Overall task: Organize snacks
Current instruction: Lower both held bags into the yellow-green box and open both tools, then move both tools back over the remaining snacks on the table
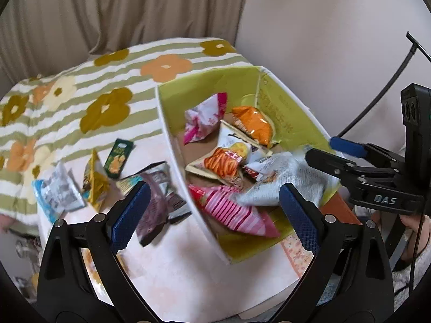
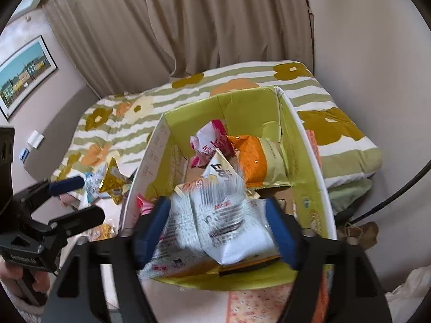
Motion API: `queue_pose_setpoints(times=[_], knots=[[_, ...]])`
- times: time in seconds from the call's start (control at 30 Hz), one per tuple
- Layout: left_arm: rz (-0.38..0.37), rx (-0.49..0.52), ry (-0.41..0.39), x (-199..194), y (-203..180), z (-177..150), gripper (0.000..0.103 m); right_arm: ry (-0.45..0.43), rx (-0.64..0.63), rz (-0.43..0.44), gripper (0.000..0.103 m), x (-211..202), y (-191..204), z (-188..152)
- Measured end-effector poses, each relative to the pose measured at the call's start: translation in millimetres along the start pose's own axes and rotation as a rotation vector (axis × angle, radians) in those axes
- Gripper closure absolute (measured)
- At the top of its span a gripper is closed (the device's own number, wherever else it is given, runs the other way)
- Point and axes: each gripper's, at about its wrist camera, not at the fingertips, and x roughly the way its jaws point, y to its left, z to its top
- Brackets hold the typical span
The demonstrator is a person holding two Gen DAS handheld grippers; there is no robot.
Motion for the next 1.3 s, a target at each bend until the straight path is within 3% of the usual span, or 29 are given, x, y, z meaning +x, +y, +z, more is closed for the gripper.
queue_pose_setpoints(times=[0.37, 0.8, 1.03, 1.3], knots=[[0.099, -0.092, -0.022, -25.9, 10.4, -33.2, 0.007, -0.019, -0.081, 0.069, 0.007, -10.8, 3.1, -5.7], [0.219, -0.147, -0.055, -65.7, 28.6, -68.8, 0.007, -0.051, -0.202, 0.139, 0.007, -35.6, 42.9, -6.9], [0.273, -0.196, -0.06, -95.3, 81.7, -99.0, 0.007, -0.061, -0.238, 0.203, 0.007, -33.5, 91.9, -4.7], [0.269, -0.222, 0.011, -101.5, 175.7, -130.7, 0.007, -0.029, -0.223, 0.184, 0.007, 2.1, 168.3, -18.8]])
